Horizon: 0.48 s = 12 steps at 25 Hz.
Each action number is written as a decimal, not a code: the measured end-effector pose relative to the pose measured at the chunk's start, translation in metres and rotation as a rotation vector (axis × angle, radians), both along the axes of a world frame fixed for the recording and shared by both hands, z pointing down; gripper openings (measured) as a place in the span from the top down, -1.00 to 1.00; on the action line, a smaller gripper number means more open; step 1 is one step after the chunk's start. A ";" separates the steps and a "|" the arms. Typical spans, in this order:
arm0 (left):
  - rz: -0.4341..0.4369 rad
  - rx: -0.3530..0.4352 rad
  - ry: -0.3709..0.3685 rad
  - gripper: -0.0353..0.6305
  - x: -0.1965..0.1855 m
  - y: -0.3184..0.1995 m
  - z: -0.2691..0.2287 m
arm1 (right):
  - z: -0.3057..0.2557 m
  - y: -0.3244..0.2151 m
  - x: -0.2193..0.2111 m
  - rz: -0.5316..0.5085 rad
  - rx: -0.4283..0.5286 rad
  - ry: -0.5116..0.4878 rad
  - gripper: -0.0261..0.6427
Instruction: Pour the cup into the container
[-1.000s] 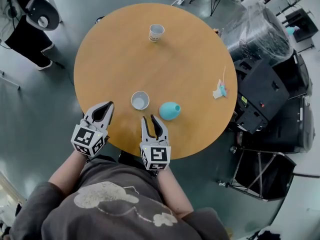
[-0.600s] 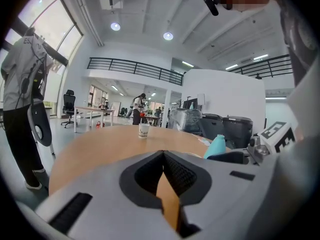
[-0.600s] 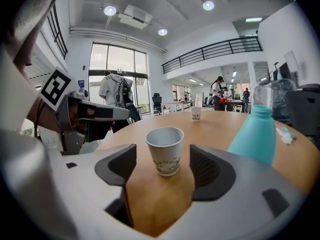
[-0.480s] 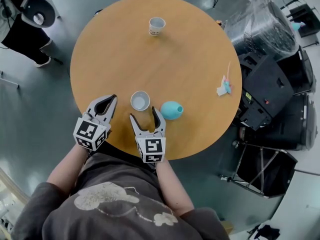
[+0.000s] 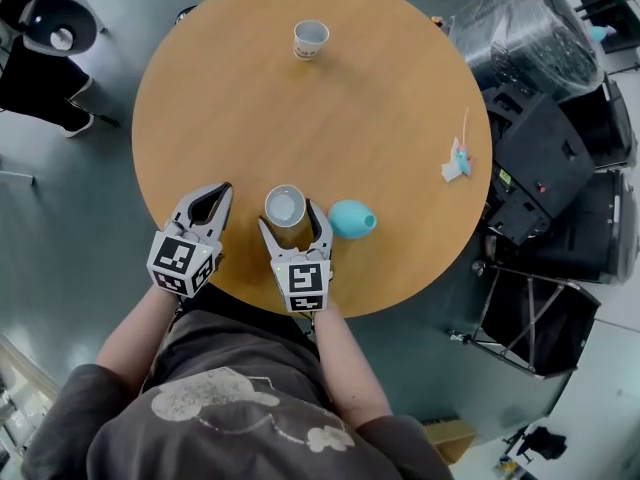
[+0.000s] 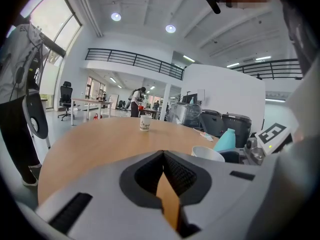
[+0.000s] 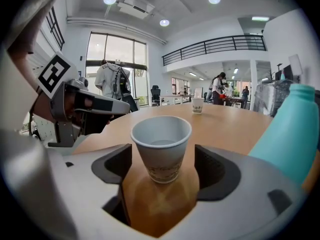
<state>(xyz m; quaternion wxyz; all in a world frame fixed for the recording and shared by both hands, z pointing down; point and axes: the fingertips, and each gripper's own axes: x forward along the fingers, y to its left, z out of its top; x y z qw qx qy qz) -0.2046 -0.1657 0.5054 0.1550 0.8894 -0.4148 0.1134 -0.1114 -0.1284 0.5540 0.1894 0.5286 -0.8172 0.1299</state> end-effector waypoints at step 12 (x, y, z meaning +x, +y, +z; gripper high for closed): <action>0.034 -0.028 0.004 0.87 0.004 -0.015 0.012 | 0.011 -0.022 -0.005 0.024 0.021 0.008 -0.17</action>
